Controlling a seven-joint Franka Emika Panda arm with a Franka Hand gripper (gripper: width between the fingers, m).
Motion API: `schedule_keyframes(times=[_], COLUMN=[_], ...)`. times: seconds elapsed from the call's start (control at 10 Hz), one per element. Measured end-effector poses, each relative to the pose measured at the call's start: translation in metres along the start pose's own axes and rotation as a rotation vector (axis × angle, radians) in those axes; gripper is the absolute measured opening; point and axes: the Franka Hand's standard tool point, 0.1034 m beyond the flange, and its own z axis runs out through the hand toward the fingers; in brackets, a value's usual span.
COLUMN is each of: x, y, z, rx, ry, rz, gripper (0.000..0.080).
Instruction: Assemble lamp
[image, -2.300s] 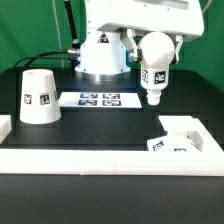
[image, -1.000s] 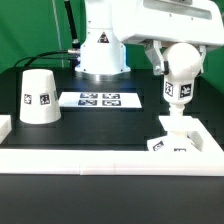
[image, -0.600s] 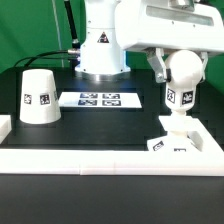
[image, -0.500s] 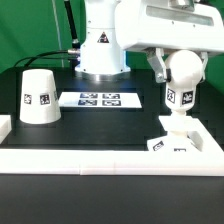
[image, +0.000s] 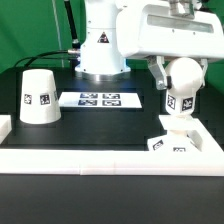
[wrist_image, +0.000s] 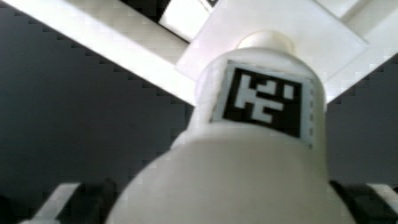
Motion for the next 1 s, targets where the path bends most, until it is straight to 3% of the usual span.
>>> schedule_keyframes(times=[0.2, 0.7, 1.0], x=[-0.002, -0.014, -0.016], y=[-0.002, -0.004, -0.003], z=[-0.001, -0.002, -0.004], rx=[-0.024, -0.049, -0.050], ry=[0.041, 0.072, 0.069], rz=[-0.003, -0.001, 0.002], gripper=[0.0579, 0.0579, 0.0687])
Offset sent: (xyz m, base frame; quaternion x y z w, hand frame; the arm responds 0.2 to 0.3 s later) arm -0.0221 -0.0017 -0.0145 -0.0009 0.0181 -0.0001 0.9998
